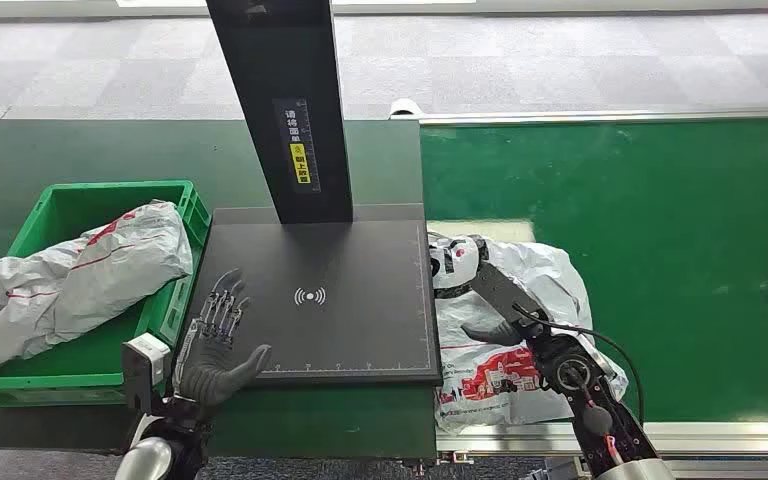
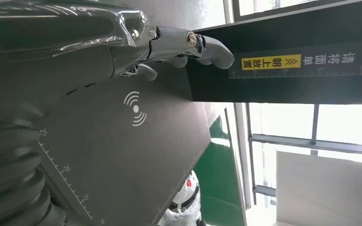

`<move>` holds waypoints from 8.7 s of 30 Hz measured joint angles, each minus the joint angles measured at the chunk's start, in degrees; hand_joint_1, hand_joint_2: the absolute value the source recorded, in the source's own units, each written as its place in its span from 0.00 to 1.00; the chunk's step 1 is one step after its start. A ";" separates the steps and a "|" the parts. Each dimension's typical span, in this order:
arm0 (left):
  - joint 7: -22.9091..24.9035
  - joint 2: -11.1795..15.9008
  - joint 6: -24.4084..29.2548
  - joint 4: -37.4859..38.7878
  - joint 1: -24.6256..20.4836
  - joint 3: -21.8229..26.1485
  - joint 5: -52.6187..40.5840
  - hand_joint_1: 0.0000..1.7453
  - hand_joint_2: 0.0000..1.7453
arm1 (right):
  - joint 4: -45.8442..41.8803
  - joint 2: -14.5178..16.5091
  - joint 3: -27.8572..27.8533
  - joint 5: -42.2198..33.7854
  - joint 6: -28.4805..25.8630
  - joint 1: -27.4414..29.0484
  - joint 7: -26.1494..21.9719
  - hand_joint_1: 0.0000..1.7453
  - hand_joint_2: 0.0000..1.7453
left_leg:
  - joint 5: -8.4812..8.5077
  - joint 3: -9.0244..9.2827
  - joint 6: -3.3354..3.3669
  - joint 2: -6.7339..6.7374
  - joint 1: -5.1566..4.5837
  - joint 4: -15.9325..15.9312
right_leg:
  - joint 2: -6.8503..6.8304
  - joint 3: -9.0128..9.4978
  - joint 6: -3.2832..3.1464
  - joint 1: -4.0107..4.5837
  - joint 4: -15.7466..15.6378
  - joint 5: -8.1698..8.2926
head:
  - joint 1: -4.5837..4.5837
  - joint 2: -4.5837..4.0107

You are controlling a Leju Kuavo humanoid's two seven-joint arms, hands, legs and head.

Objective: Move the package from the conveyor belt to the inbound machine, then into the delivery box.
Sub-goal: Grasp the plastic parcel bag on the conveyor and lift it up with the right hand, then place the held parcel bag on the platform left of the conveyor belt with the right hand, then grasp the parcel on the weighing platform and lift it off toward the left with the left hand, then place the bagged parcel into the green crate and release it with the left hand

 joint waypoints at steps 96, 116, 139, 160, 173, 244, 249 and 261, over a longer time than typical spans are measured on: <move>-0.84 -2.40 -2.17 -0.46 2.30 2.08 -0.52 0.00 1.00 | -36.67 6.95 -12.79 17.64 -3.12 21.60 -22.33 1.00 1.00 | -0.03 0.00 -0.01 0.02 0.01 -0.03 | 0.03 -0.01 0.01 0.01 -0.01 -0.05 | -0.03 0.00; -11.76 -3.00 22.40 -13.59 2.60 6.14 -0.38 0.00 1.00 | 5.95 8.57 14.73 23.03 -1.70 -15.16 -25.20 1.00 1.00 | 0.10 0.02 -0.04 -0.03 0.02 -0.01 | -0.01 0.02 -0.05 0.03 0.07 0.05 | -0.01 0.00; -9.60 -3.23 20.32 -10.04 0.10 1.67 0.42 0.00 1.00 | 27.29 22.41 27.32 17.44 8.29 -24.24 -17.96 0.00 1.00 | 0.10 0.05 -0.05 0.03 0.03 -0.01 | 0.05 -0.05 -0.06 0.04 0.06 0.05 | -0.02 0.00; -10.03 -2.93 17.06 -7.58 1.47 1.30 3.67 0.00 1.00 | 11.97 12.44 4.26 -23.53 14.53 -12.45 -30.06 0.00 1.00 | 0.08 0.03 -0.04 -0.01 0.02 0.01 | 0.00 -0.05 -0.04 0.02 0.03 0.04 | -0.01 0.00; -4.66 -2.41 7.39 -6.84 3.21 0.33 1.49 0.00 1.00 | -3.84 5.74 -6.33 -19.05 2.78 3.96 -27.66 0.00 1.00 | 0.03 -0.10 -0.04 -0.25 0.02 0.00 | -0.19 -0.05 0.07 0.01 0.01 -0.10 | -0.01 0.00; -13.52 -2.85 48.87 -21.56 -11.13 11.72 -60.23 1.00 1.00 | -19.56 3.86 -13.05 -14.28 0.05 22.00 -26.17 0.00 1.00 | 0.04 0.08 0.00 -0.27 0.01 -0.01 | -0.21 0.11 0.07 0.00 0.01 -0.09 | -0.03 0.00; 1.72 -2.05 48.94 -12.30 -18.85 27.39 -67.81 1.00 1.00 | -20.96 3.54 -13.52 -13.08 -1.52 23.63 -25.64 0.00 1.00 | 0.07 0.18 -0.04 -0.04 0.05 -0.05 | -0.03 0.09 -0.04 0.06 0.04 -0.03 | -0.04 0.00; 34.83 14.82 39.72 26.23 -27.72 29.87 -76.57 1.00 1.00 | -24.06 3.30 -14.82 -11.08 -1.59 26.10 -24.27 0.00 1.00 | 0.08 0.17 -0.10 0.22 0.04 -0.04 | 0.15 0.02 -0.06 0.05 0.09 -0.02 | -0.01 0.00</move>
